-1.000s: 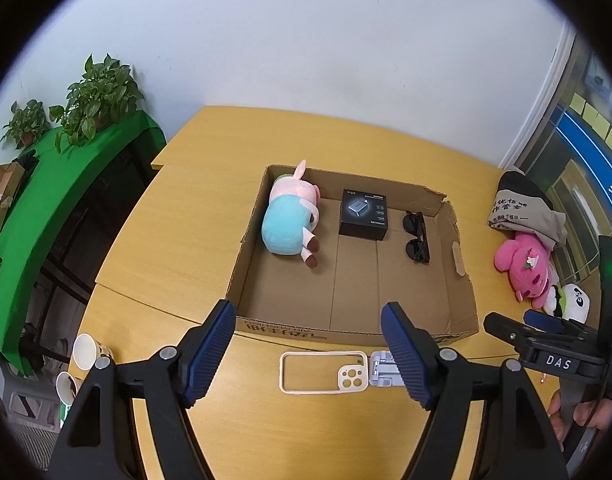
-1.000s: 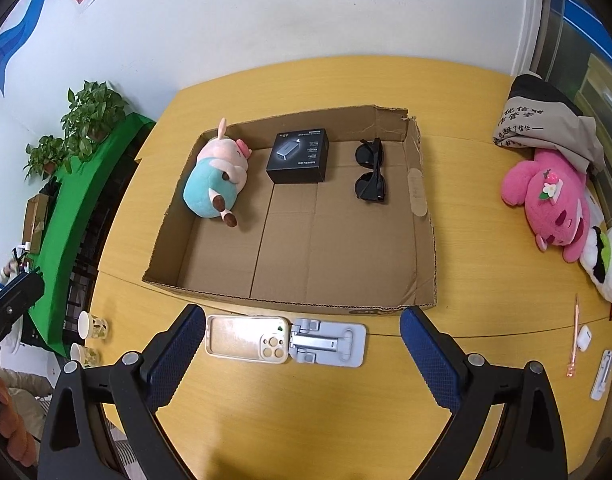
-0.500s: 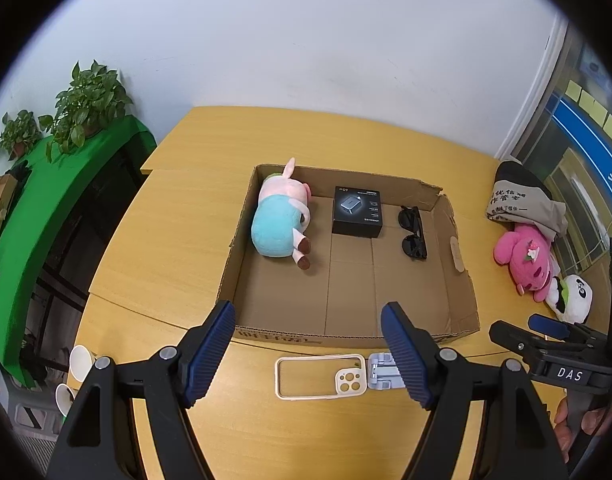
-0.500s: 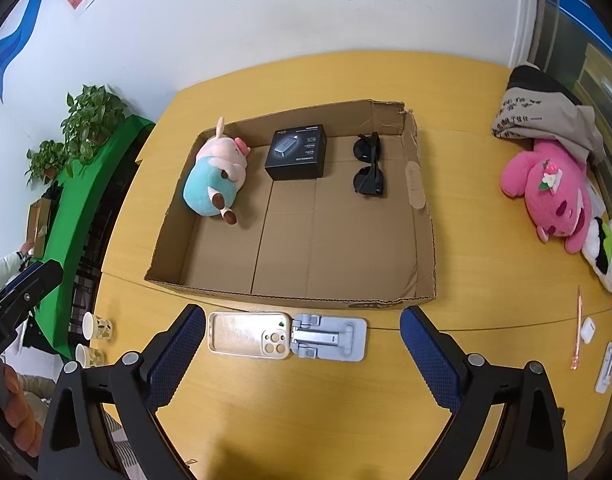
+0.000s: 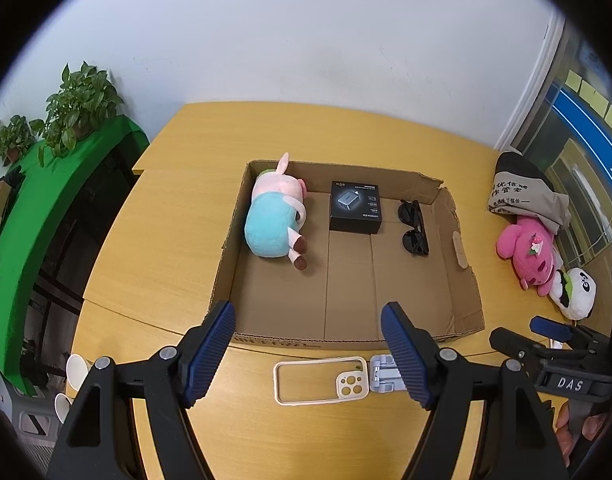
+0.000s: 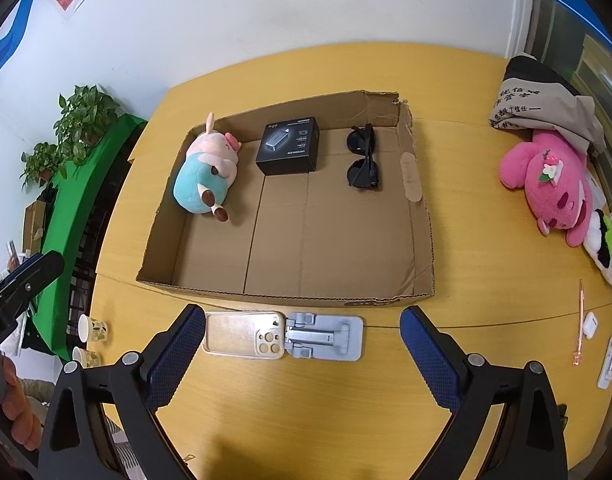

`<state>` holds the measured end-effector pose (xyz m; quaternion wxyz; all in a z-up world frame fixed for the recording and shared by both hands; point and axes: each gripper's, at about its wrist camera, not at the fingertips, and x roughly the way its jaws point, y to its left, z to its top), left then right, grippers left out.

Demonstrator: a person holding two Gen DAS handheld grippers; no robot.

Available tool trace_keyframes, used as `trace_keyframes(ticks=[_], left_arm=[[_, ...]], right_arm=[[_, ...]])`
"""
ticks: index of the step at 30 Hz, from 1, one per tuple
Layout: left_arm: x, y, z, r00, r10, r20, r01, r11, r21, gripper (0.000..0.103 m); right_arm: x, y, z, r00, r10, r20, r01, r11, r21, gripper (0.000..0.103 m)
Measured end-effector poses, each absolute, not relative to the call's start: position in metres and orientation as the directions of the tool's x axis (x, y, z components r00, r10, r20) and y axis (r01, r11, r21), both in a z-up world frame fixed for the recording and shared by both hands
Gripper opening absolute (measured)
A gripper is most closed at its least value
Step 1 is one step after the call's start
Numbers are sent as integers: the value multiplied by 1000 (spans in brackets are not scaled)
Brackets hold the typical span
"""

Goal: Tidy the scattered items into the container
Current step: 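Withdraw the right tool and move the left tool toward the phone stand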

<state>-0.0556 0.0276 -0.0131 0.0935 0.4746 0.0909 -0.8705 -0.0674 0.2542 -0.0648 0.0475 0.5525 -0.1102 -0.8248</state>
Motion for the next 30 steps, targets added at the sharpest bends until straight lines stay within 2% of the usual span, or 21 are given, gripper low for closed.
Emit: trace_keyframes(ticks=[12, 30], left_arm=[[-57, 33, -12, -548, -91, -832, 204, -979, -27, 75], [-79, 57, -31, -552, -12, -834, 125, -990, -69, 75]], right_arm=[[-57, 246, -55, -416, -123, -901, -33, -988, 150, 100], [-58, 251, -57, -454, -47, -890, -20, -998, 63, 100]])
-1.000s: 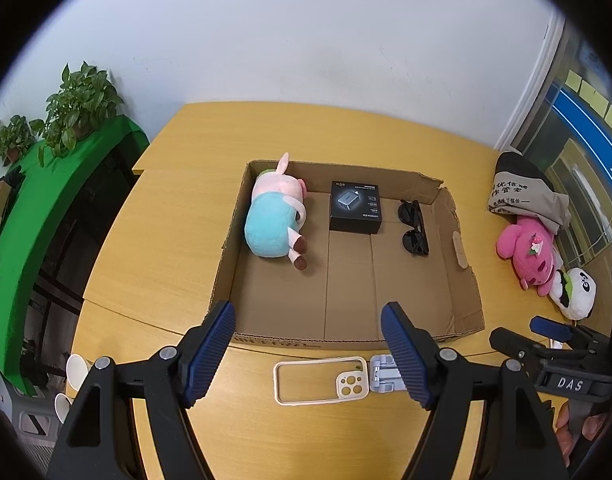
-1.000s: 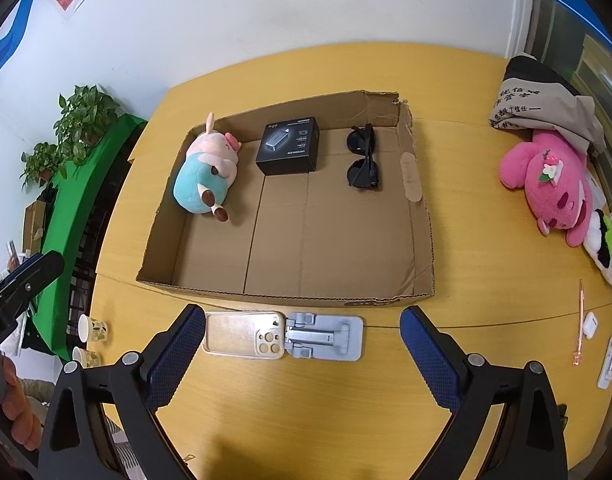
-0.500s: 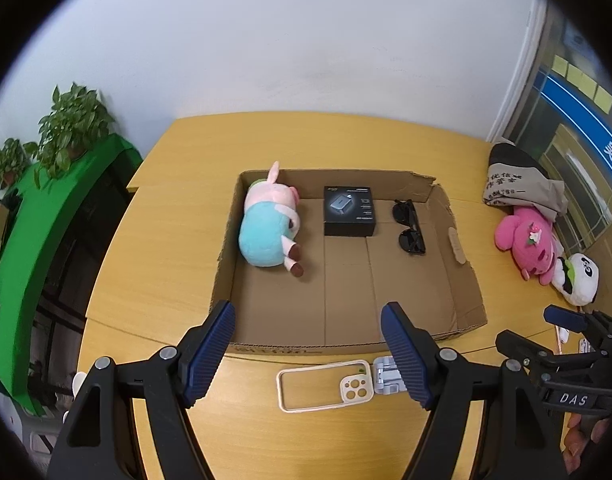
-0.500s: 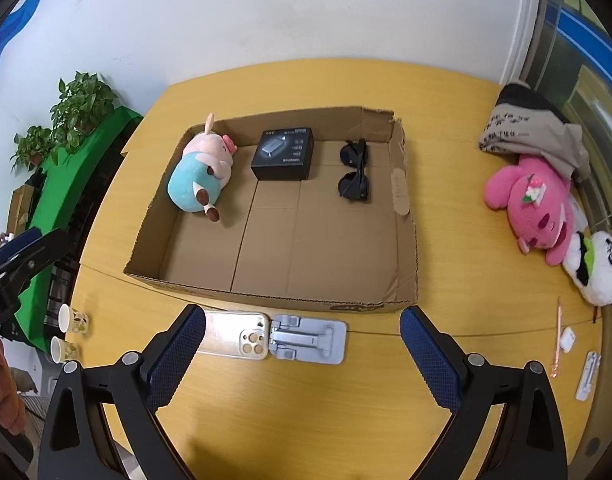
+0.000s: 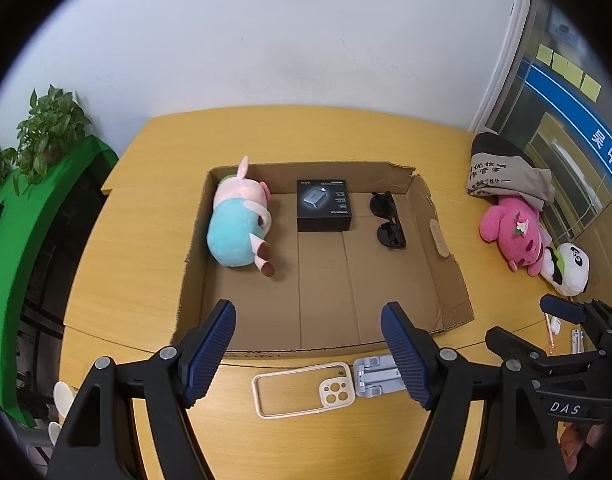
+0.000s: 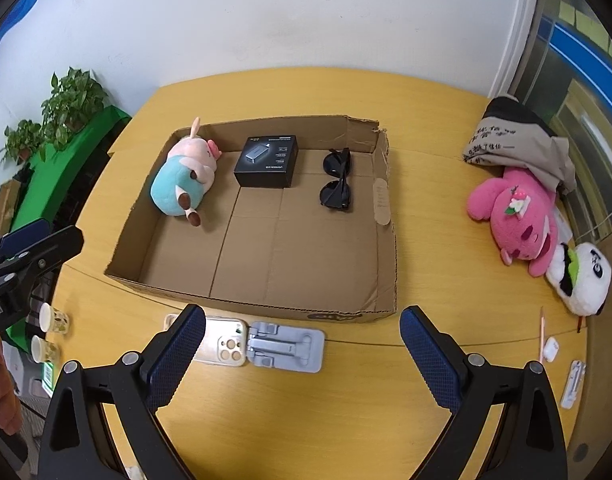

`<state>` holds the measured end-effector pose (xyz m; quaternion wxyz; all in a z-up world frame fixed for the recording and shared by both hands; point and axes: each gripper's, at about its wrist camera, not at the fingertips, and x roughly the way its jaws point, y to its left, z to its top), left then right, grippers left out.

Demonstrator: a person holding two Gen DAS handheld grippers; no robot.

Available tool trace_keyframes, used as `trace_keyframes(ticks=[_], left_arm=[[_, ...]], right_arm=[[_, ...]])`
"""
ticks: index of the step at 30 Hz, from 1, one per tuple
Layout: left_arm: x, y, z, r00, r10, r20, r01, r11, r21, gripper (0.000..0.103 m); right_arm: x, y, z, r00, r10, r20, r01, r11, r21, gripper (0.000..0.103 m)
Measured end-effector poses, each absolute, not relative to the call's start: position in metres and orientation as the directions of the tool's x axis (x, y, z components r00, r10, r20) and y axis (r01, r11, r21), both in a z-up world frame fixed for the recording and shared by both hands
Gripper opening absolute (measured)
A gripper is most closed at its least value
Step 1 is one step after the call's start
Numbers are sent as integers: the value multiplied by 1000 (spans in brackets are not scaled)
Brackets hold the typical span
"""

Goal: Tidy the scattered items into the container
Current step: 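Withdraw the right tool and move the left tool toward the phone stand, then close the left gripper on the white phone stand and lift it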

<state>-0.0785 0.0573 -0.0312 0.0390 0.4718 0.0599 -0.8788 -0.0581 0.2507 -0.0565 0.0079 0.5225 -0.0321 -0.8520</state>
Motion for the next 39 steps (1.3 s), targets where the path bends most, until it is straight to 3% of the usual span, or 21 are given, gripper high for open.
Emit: trace_keyframes(ticks=[12, 18, 22, 27, 31, 32, 39], left_arm=[[-102, 66, -66, -529, 36, -848, 98, -990, -103, 75], [-101, 82, -127, -419, 100, -903, 33, -992, -125, 75], [-97, 98, -177, -310, 130, -942, -31, -992, -126, 75], [-98, 106, -223, -224, 155, -962, -42, -988, -150, 75], [-99, 110, -246, -179, 173, -968, -52, -985, -167, 75], [-100, 110, -249, -175, 180, -968, -53, -983, -173, 75], [-98, 115, -263, -157, 203, -967, -62, -979, -195, 73]], right_arm=[[-73, 270, -95, -409, -98, -907, -22, -993, 118, 100], [-55, 307, -156, -318, -82, -944, -76, -991, 112, 99], [-45, 317, -206, -235, -151, -960, -125, -975, 184, 99], [-53, 293, -254, -205, -212, -956, -59, -972, 229, 97], [-59, 277, -288, -150, -205, -967, -13, -978, 209, 79], [-60, 275, -293, -143, -205, -968, -4, -978, 208, 70], [-56, 268, -295, -203, -264, -943, 66, -964, 256, 46]])
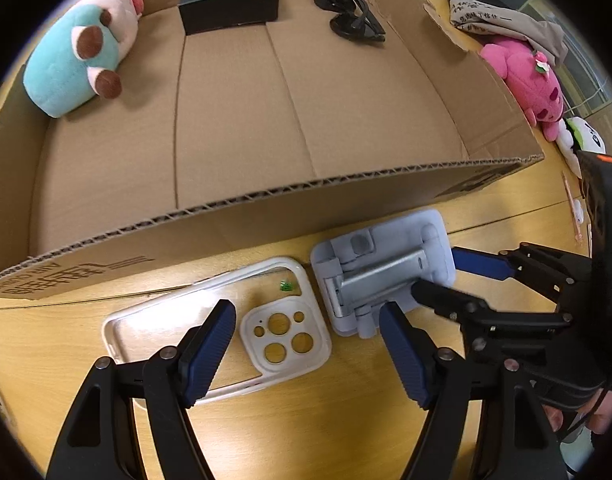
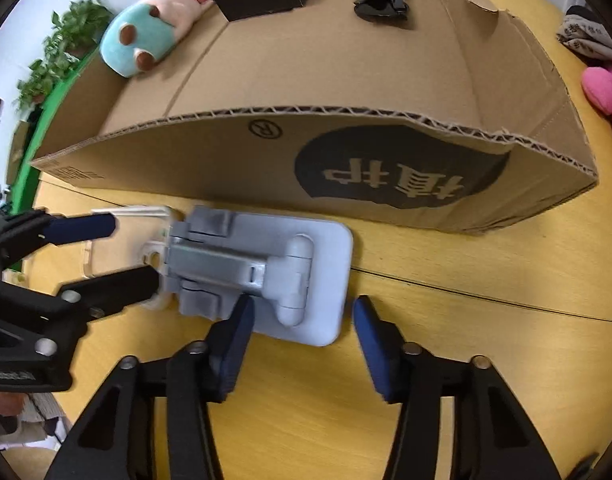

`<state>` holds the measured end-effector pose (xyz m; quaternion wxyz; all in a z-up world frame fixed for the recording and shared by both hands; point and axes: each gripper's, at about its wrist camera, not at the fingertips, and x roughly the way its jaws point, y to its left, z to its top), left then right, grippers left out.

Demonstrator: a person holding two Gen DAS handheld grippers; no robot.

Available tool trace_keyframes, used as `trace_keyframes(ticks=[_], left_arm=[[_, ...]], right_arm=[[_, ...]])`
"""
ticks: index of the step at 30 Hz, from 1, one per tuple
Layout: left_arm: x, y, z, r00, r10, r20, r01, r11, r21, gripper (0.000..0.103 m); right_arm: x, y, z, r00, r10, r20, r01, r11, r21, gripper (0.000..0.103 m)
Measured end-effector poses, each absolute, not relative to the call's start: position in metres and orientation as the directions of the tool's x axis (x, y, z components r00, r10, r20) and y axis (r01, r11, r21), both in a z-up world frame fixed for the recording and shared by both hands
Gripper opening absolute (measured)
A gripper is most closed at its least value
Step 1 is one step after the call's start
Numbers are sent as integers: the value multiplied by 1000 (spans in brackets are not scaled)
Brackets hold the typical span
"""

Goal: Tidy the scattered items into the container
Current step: 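Close the left gripper on the white phone stand and lift it, then carry the phone stand with the left gripper into the box and release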

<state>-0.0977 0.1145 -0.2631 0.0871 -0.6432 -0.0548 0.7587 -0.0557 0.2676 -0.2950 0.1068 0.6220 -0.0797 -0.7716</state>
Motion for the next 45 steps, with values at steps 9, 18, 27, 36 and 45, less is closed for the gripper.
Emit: trace_keyframes(ticks=[9, 18, 27, 36, 45], left_arm=[[-100, 144, -265, -145, 236, -961, -122, -968, -219, 68], [-105, 178, -285, -74, 311, -948, -143, -944, -298, 66], [-100, 184, -287, -97, 349, -932, -168, -929, -330, 30], [-93, 167, -265, -137, 328, -935, -136, -941, -310, 25], [-78, 121, -188, -288, 278, -917, -100, -961, -260, 24]], right_arm=[[-36, 312, -293, -219, -294, -930, -41, -950, 310, 35], [-25, 339, -293, -212, -287, -934, -64, -950, 306, 35], [-26, 337, -295, -211, -287, -934, -74, -949, 308, 35], [-13, 319, -269, -234, -295, -926, -30, -950, 310, 32], [-11, 280, -190, -357, -323, -876, 60, -944, 324, 28]])
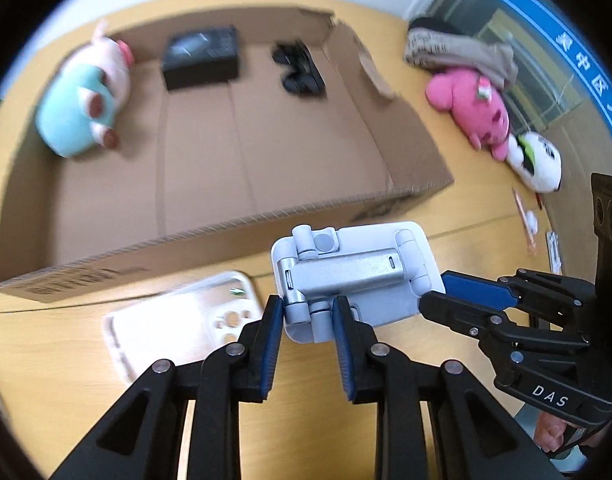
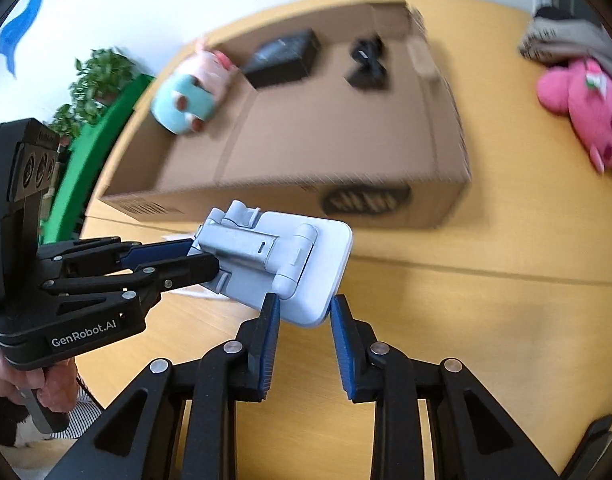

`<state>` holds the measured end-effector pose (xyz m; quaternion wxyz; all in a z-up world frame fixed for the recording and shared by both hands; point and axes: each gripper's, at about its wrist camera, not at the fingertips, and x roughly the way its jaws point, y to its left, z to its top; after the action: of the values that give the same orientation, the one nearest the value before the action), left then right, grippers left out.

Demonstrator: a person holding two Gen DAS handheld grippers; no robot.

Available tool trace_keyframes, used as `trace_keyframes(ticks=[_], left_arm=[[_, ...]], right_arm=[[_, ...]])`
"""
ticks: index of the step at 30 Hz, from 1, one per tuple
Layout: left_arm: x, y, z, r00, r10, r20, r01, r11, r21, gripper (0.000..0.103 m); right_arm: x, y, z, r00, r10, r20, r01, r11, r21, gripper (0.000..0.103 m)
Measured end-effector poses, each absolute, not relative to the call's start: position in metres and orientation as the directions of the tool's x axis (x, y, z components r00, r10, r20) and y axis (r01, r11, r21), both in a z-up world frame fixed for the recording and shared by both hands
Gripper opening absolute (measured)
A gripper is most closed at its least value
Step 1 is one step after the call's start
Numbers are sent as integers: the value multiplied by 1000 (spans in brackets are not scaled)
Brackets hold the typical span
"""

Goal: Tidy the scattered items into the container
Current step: 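Carry the phone stand with the left gripper into the box and release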

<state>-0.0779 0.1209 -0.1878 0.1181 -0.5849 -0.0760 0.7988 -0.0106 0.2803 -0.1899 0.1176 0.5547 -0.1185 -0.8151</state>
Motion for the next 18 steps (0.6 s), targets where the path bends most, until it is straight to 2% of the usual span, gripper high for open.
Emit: trace_keyframes(ticks=[11, 18], left_arm=[[-84, 68, -107, -479, 206, -853, -15, -974, -227, 24], [-98, 15, -94, -514, 165, -842, 33, -977, -211, 24]], right_arm=[[-51, 219, -109, -496, -341, -798, 175, -940, 293, 27], [-92, 177, -99, -505, -369, -780, 238, -929, 285, 27]])
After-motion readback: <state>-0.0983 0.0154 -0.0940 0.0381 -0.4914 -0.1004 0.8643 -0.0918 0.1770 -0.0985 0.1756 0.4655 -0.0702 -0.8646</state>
